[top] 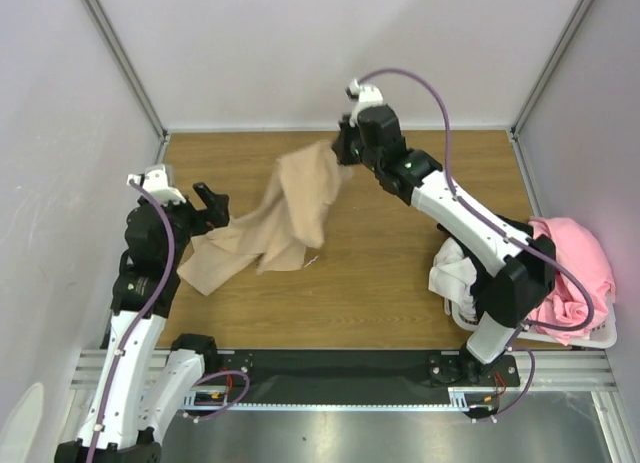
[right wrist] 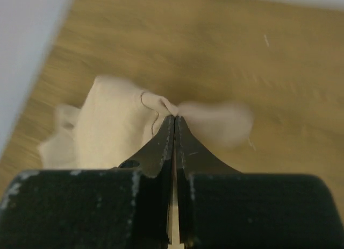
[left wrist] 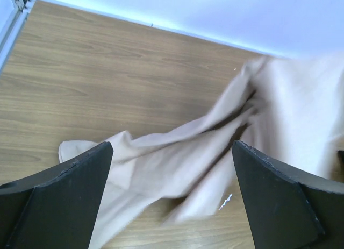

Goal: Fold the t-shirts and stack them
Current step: Move the tshirt to the center of the board

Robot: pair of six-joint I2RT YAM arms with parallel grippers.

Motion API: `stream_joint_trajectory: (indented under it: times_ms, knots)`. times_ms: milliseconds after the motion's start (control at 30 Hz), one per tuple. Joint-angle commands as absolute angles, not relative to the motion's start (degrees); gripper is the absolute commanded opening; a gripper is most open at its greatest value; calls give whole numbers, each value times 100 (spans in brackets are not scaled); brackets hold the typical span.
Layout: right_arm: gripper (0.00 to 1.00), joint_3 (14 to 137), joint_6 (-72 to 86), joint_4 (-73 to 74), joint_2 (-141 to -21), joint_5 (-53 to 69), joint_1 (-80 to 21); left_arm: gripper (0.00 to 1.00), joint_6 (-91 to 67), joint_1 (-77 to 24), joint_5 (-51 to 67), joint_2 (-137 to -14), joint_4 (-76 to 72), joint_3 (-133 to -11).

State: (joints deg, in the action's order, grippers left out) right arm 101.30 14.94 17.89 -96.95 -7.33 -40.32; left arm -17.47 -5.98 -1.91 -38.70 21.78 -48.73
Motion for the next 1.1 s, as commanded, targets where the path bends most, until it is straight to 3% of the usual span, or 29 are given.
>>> stream_joint_trajectory:
  times_ms: [0,267,733,767,800,833,900,933,1033,1067]
  knots:
    - [0,9205,2135,1056,-9308,-957,-3894,100,-1749,-571,-132,-4060,2100,-4904]
    - [0,6681,3059,62,-9738,-308,-2893,100,-2891,-913,-430,-4851,2409,-4782]
    - [0,6977,2303,464,-10187,-291,-1978,100,-3437,-2573,-729,-5862,608,-3613]
    - [3,7100,2268,579,-10187,-203,-1873,100,-3410,-2662,-738,-5958,493,-3508]
    - [12,7232,2215,745,-10143,-54,-1846,100,-3384,-2811,-773,-6011,362,-3472]
    - [37,7512,2041,1078,-10082,-53,-1846,100,-3375,-2865,-800,-6064,291,-3419]
    - [58,7733,1855,1344,-9880,-140,-1968,99,-3349,-2944,-739,-6239,98,-3287]
    - [76,7813,1802,1536,-9609,-228,-2038,99,-3340,-2962,-721,-6284,44,-3261]
    - [98,7858,1705,1591,-8951,-325,-2293,94,-3322,-3050,-782,-6512,-254,-3129]
    - [98,7770,1740,1573,-8799,-334,-2337,93,-3331,-3067,-808,-6591,-290,-3077]
